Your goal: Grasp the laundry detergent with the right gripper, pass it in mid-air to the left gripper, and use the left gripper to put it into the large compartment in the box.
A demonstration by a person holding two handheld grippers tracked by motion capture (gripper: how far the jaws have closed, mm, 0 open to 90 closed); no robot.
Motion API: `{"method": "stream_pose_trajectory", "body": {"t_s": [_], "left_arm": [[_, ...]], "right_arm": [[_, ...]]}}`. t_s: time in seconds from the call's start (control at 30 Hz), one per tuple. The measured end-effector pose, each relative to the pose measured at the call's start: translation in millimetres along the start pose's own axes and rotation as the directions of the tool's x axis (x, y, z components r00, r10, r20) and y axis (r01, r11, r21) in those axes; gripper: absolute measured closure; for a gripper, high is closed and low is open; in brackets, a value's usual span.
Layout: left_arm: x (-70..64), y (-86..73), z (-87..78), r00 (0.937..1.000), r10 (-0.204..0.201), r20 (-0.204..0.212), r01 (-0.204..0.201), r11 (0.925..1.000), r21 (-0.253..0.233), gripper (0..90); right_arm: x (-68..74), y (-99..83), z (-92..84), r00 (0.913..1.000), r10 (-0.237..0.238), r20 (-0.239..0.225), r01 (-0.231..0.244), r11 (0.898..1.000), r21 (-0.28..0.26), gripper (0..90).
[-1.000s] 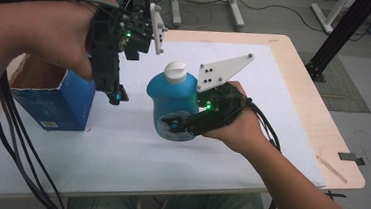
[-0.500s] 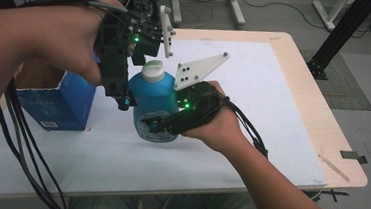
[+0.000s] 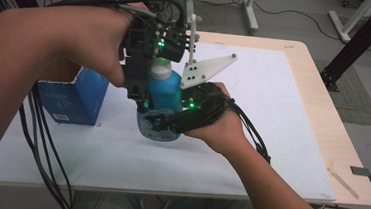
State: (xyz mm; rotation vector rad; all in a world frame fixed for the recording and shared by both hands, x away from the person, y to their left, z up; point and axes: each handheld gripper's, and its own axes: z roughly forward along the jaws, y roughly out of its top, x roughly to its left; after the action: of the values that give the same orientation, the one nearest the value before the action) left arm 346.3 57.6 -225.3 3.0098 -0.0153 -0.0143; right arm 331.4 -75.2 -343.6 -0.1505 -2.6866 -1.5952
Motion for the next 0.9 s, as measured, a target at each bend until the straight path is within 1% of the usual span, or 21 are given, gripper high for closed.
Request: {"method": "stream_pose_trajectory", "body": {"t_s": [0.03, 0.1, 0.13, 0.2, 0.4, 0.5, 0.7, 0.77, 0.87, 0.9], "left_arm": [[-0.2, 0.0, 1.0, 1.0, -0.006, 0.002, 0.006, 1.0, -0.006, 3.3], [0.0, 0.8, 0.8, 1.0, -0.002, 0.005, 0.002, 1.0, 0.001, 3.2], [-0.2, 1.0, 1.0, 1.0, -0.005, 0.003, 0.005, 1.0, -0.001, 3.3], [-0.5, 1.6, 1.8, 1.0, -0.009, 0.0, 0.009, 0.9999, -0.008, 3.3], [-1.4, 3.0, 1.2, 0.9998, -0.017, -0.005, 0.017, 0.9997, -0.017, 3.3], [-2.1, 3.7, 0.9, 0.9998, -0.02, -0.006, 0.02, 0.9997, -0.013, 3.3], [-2.7, 6.4, 2.0, 0.9999, -0.015, -0.005, 0.015, 0.9999, 0.002, 3.3], [-2.4, 7.3, 1.7, 0.9999, -0.016, -0.002, 0.016, 0.9999, 0.002, 7.9], [-2.9, 8.1, 1.5, 0.9998, -0.02, 0.002, 0.02, 0.9997, 0.015, 8.7], [-2.9, 8.5, 0.8, 0.9999, -0.014, 0.006, 0.014, 0.9997, 0.019, 13.3]], "right_arm": [[-0.2, 0.0, 0.1, 1.0, -0.002, 0.001, 0.002, 1.0, 0.0, 45.8], [-0.8, 0.1, 0.4, 1.0, -0.002, 0.001, 0.002, 1.0, 0.0, 45.8], [-0.3, 0.4, 0.5, 0.9999, 0.009, -0.005, -0.009, 1.0, 0.001, 45.9], [-1.4, 1.1, 1.2, 1.0, -0.002, -0.001, 0.002, 1.0, -0.003, 45.9], [-1.2, 2.8, 2.9, 1.0, 0.002, -0.008, -0.002, 1.0, -0.012, 45.9], [-0.8, 2.6, 3.4, 0.9998, 0.009, -0.015, -0.009, 1.0, -0.004, 45.8], [-1.1, 2.6, 3.6, 0.9997, 0.012, -0.02, -0.013, 1.0, -0.01, 45.8], [-0.8, 2.6, 3.7, 0.9997, 0.014, -0.021, -0.014, 1.0, -0.008, 45.8], [-1.1, 2.3, 3.7, 0.9997, 0.013, -0.021, -0.013, 1.0, -0.004, 45.9], [-1.3, 2.3, 3.8, 0.9997, 0.011, -0.022, -0.011, 1.0, -0.004, 45.9]]}}
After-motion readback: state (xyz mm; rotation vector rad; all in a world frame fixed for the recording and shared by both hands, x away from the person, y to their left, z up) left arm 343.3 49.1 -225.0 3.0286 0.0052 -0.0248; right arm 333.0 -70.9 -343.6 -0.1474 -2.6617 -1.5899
